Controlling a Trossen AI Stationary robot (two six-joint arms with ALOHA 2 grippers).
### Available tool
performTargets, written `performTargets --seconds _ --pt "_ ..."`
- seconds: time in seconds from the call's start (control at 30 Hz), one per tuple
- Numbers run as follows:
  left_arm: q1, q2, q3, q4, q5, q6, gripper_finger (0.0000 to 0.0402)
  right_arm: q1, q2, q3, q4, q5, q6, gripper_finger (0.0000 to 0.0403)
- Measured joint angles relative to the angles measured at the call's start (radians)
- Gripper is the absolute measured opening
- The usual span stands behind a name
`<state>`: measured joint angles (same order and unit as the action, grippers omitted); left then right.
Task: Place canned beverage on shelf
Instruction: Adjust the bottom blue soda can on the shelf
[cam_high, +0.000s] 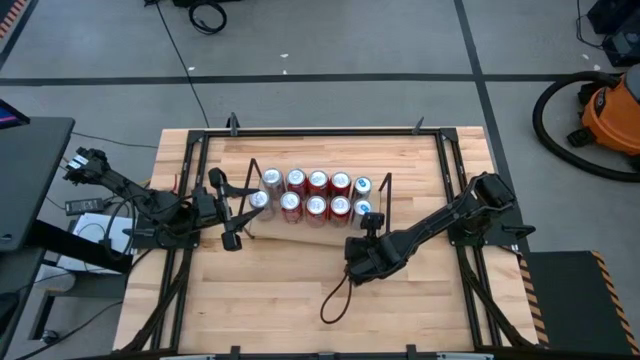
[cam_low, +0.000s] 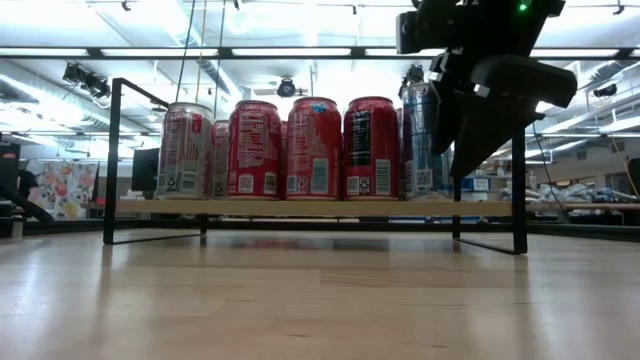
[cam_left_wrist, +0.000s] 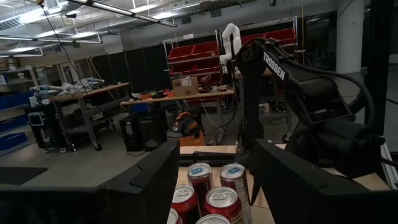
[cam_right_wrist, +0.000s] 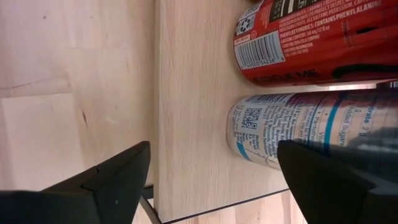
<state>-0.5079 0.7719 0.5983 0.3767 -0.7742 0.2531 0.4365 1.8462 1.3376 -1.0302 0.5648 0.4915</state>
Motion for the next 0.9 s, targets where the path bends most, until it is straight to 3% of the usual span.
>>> performTargets --seconds 0.9 --pt "0.000 0.000 0.000 0.000 0.000 0.000 0.0215 -0.016 0.000 0.000 -0.003 -0.012 0.007 0.0369"
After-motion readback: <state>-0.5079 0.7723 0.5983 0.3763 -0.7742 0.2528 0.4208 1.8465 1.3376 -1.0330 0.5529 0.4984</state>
